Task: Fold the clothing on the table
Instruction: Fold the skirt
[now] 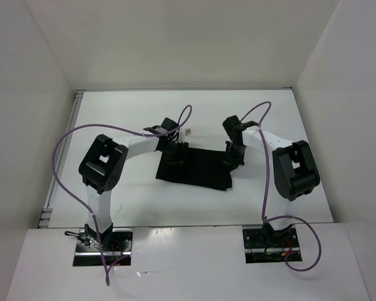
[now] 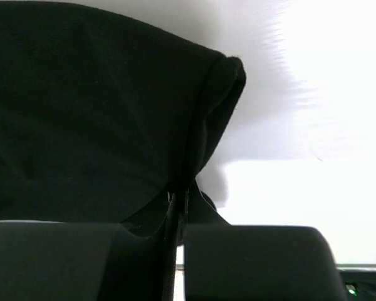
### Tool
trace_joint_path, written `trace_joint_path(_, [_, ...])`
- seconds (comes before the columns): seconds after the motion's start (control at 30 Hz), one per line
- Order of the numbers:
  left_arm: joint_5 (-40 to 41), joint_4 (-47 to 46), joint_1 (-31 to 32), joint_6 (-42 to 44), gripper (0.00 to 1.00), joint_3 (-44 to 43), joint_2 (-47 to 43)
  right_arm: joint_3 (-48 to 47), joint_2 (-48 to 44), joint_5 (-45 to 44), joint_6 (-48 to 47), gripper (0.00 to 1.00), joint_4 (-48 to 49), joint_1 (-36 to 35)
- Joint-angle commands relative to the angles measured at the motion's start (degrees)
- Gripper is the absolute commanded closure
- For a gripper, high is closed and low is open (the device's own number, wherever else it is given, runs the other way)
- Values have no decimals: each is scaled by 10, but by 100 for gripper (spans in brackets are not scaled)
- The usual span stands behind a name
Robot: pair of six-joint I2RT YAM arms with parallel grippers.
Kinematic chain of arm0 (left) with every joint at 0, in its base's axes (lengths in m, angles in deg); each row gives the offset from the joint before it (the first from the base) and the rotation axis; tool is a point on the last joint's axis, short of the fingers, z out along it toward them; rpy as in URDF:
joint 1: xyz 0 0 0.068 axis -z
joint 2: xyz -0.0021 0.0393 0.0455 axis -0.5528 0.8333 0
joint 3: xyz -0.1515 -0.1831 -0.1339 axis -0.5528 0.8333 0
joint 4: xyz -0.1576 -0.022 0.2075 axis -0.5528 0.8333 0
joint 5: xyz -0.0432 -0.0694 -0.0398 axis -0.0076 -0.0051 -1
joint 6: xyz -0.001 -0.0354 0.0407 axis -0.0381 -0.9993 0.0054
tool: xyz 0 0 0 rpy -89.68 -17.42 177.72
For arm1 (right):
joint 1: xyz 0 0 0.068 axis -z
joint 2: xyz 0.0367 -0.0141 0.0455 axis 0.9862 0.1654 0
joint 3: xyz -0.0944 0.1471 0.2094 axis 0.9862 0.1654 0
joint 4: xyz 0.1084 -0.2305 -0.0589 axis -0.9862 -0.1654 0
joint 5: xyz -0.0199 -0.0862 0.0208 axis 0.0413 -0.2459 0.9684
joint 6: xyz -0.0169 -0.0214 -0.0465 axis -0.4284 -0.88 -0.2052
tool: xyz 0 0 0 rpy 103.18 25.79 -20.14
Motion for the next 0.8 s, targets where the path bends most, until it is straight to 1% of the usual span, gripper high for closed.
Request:
trace_joint_path(0.0, [0, -20, 22, 1, 63, -13, 11, -34, -52, -37, -14, 100, -51, 15])
trace_joint_path(0.1, [-7, -20, 37, -4, 63, -20, 17, -45, -57, -37, -14, 100, -57, 15])
trace_joint_path(0.13, [-7, -20, 52, -9, 63, -26, 22, -58, -57, -37, -14, 100, -63, 15])
trace_joint_path(0.37, [0, -12, 78, -14, 63, -38, 50, -107, -86, 35, -25, 100, -69, 15])
trace_joint_path(0.5, [0, -12, 78, -14, 63, -49, 55, -130, -86, 48, -36, 100, -69, 15])
trace_joint_path(0.63, [14, 6, 78, -14, 62, -55, 13, -158, -65, 53, -49, 100, -74, 15])
trace_joint_path(0.67, [20, 12, 71, -14, 60, -61, 6, -165, -65, 53, -54, 100, -80, 15])
trace_joint_path(0.77, [25, 23, 49, -9, 60, -83, -5, -170, -53, 53, -67, 100, -85, 15])
